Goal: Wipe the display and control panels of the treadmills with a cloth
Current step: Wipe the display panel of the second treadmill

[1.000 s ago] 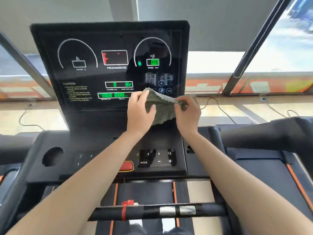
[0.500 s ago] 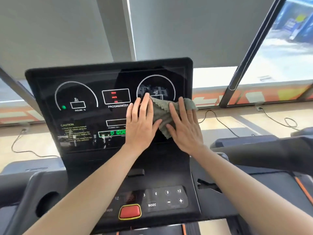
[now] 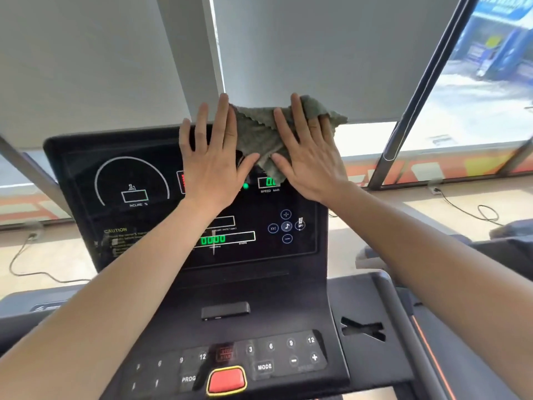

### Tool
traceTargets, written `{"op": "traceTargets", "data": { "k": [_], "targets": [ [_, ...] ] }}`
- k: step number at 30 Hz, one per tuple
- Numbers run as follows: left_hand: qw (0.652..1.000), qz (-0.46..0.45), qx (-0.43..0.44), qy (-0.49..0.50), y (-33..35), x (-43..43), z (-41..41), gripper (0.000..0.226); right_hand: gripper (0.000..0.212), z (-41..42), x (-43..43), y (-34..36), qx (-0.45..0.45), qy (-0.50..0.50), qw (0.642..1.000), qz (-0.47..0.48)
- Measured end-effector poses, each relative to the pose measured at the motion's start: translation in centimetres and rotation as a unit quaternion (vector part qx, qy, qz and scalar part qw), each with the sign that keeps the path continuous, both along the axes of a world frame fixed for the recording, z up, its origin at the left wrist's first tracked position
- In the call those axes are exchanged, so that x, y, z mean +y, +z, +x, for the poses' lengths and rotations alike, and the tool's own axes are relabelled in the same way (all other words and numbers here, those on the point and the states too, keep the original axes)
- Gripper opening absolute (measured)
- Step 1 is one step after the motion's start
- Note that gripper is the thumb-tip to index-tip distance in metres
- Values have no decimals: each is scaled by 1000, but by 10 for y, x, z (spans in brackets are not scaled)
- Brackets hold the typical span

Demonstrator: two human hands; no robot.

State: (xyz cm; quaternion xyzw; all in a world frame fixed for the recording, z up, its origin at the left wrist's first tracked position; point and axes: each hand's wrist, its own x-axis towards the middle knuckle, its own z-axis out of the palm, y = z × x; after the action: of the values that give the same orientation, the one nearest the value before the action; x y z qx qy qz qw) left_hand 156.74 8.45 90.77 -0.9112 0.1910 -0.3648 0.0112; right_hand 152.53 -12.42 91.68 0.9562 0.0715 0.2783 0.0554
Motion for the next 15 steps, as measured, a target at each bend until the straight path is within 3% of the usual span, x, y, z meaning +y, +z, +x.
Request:
{"op": "traceTargets", "data": {
  "k": [15],
  "targets": [
    [996,7,11,89,-98,99,-70,87,72,-48,79,-98,90,115,988,-55]
  ]
}}
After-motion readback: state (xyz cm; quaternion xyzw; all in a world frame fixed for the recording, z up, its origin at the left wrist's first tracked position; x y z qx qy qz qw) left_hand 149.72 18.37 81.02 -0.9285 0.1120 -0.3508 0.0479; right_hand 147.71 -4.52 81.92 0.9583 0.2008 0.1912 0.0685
